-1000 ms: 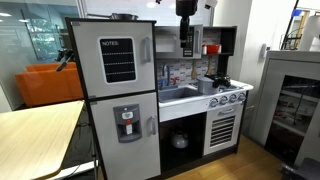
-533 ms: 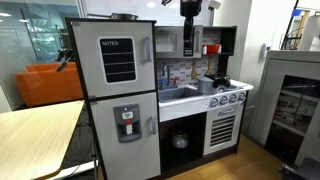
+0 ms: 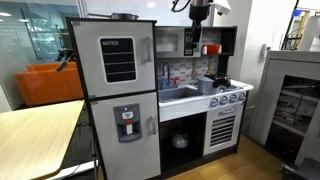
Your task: Remove the pot from the microwave and put it on the stovetop
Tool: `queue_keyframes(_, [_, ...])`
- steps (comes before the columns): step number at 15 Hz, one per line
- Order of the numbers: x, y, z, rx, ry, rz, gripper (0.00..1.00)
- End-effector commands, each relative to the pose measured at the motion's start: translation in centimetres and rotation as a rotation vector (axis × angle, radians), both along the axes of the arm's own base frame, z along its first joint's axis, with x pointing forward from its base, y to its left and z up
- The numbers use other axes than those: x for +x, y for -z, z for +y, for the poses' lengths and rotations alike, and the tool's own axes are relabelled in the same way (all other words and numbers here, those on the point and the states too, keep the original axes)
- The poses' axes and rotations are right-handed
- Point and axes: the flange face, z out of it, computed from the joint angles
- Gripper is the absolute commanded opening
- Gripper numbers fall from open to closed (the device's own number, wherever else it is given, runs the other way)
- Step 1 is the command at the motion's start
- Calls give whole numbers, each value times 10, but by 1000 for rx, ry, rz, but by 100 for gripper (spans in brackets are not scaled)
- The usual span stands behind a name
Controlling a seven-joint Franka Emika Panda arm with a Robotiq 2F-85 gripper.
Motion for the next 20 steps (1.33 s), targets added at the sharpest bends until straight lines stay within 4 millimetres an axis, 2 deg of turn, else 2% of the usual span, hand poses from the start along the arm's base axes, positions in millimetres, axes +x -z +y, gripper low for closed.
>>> queue_keyframes(1, [-9,9,-21,-36,-50,2,100])
queue_keyframes(5, [-8,13,-24,-52,-101,-14,100])
queue_keyframes(10, [-4,19,-17,-60,-148,-17,100])
queue_keyframes(15, [4,32,-19,-62,-160,3,100])
queue_keyframes(20, [15,34,-14,-63,-186,-13,100])
